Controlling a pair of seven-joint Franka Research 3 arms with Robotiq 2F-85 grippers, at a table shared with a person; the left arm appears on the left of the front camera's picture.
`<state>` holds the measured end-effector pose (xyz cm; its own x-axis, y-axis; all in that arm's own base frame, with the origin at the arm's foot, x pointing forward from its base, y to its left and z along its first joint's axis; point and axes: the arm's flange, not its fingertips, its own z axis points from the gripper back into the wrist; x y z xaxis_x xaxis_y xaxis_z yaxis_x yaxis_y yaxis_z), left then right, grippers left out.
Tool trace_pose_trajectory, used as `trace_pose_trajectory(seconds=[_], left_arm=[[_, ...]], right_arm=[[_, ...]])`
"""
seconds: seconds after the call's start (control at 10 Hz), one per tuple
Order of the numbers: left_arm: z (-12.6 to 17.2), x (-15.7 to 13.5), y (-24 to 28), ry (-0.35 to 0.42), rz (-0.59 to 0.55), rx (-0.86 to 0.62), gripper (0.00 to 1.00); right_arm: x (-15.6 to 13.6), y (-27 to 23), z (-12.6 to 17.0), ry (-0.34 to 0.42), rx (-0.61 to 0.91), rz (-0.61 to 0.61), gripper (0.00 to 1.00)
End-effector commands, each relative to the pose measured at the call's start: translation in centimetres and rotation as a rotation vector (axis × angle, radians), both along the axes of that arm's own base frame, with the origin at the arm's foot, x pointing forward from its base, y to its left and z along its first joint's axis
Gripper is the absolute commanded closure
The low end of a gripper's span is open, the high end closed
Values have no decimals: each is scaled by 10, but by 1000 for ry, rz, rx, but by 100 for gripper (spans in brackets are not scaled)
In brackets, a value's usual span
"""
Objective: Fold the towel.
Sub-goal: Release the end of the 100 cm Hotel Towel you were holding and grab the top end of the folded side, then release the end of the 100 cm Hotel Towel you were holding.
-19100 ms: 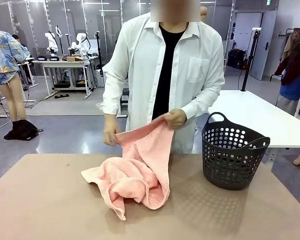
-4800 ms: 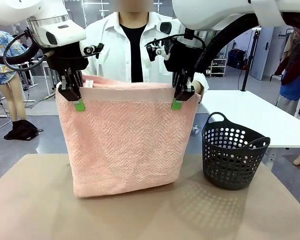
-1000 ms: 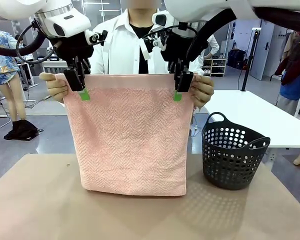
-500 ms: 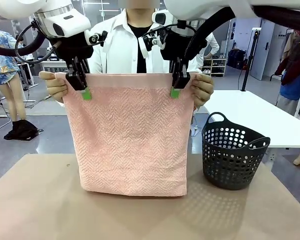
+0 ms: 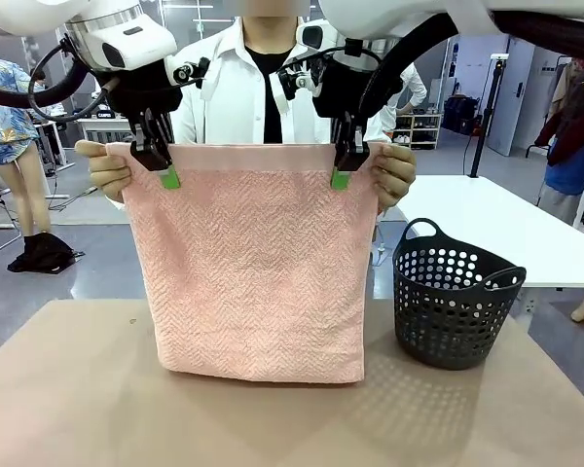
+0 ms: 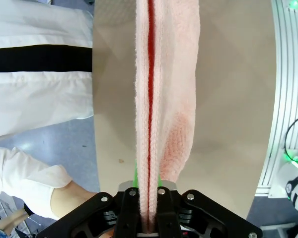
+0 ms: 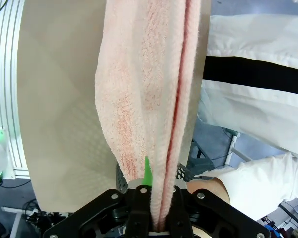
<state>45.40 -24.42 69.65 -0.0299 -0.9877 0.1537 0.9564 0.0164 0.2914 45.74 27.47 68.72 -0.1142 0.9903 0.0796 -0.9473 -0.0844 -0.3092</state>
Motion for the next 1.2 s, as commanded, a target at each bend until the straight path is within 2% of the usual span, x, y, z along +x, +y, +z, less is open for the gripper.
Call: trace_pose_trajectory(seconds=[0.0,0.1,0.2,1.1], left_arm=[[-2,-8,2,8,27,-11,100],[-5,-11,3,9,31,4,100],[0,-1,0,1,5,-1,100],[0,-1,0,1,5,-1,100]], right_arm=[[-5,-4,-3,12,13,-34,100],[-6,-10,-5,30,36,-55,100],[0,0,0,1,2,-5,100],[0,0,0,1,2,-5,100]])
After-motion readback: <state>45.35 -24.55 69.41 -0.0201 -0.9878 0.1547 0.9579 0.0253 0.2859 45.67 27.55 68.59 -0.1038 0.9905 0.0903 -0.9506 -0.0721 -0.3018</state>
